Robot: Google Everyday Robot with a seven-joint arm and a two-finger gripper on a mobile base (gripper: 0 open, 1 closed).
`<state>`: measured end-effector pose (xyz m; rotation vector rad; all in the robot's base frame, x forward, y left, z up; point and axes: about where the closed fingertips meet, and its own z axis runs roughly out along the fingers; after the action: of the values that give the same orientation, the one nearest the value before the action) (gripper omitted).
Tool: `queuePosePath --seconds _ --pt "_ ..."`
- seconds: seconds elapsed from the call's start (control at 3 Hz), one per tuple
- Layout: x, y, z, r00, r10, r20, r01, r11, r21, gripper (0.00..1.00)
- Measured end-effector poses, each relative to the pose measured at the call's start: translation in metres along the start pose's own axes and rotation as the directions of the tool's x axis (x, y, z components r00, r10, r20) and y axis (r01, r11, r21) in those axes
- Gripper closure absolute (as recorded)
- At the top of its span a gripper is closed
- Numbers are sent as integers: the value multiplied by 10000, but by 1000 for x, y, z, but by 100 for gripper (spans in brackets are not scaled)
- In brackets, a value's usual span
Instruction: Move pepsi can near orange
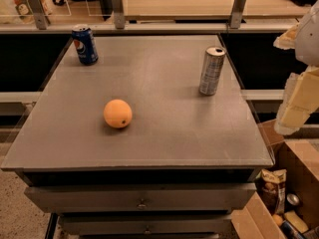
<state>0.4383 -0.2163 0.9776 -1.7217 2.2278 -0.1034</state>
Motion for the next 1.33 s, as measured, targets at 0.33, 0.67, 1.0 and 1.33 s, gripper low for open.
queuePosePath --seconds 0.33,0.67,1.0,1.33 --pt "0 0 0 10000 0 1 0 10000 2 0" --pt "-21 -9 -9 9994 -353 18 352 9986 403 0" --pt "-65 -31 -12 9940 -1092 97 1080 9905 845 0" --pt "-124 -53 -4 9721 -2171 890 2073 9724 1073 0"
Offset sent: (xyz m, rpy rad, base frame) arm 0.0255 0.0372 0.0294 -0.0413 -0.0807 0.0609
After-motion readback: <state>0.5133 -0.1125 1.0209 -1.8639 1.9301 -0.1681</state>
